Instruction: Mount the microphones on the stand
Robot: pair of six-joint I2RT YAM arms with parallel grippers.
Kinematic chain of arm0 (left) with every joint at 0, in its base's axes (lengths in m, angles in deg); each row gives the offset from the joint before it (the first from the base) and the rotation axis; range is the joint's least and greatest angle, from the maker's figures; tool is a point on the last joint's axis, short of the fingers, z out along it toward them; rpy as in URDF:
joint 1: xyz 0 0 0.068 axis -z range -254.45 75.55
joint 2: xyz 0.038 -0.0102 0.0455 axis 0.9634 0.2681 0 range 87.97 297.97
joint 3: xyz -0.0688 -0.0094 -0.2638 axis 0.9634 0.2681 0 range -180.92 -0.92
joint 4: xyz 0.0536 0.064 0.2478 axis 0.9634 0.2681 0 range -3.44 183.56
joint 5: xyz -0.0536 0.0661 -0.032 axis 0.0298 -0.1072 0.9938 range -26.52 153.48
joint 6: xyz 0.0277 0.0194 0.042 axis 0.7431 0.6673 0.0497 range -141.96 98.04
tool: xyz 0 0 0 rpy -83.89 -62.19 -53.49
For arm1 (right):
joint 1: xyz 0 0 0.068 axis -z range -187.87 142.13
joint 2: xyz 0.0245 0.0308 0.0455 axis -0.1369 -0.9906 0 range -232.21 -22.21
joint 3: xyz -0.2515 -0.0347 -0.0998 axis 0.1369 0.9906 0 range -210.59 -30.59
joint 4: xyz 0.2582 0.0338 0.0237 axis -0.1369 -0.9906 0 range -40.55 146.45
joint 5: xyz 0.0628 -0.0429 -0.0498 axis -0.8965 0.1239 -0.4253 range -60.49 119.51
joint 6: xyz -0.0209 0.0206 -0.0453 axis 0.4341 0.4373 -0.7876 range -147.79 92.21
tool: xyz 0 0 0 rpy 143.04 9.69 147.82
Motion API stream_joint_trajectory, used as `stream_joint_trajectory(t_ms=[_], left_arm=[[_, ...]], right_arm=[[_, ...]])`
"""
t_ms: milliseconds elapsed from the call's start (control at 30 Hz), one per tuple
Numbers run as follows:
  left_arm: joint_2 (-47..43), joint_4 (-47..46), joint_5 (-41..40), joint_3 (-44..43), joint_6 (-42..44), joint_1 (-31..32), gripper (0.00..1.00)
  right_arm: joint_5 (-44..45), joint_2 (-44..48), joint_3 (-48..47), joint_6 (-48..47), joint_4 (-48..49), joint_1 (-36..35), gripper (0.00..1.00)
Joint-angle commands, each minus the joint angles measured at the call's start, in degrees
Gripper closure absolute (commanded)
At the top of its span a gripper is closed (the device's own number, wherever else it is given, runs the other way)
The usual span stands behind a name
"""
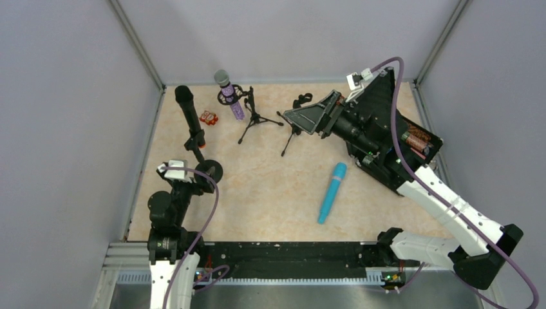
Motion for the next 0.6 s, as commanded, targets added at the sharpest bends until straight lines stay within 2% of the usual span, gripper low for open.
stream_joint_trajectory(t_ms=[0, 200, 567], left_arm=[[-1.3, -1.4, 2.1, 0.6, 4.5, 0.1, 0.01], [-0.9, -2.3, 1.9, 1.0, 4.5, 0.3, 0.01], [-1.1, -2.0, 0.2, 0.9, 4.0, 0.2, 0.01]], right_arm=[[-1.3, -1.5, -2.2, 3.9, 2.3, 0.3, 0.01], [-2.2, -3.5, -2.6, 5.5, 8.6, 0.3, 0.01], [-10.5, -11.2, -9.1, 11.5, 14.8, 0.1, 0.01]])
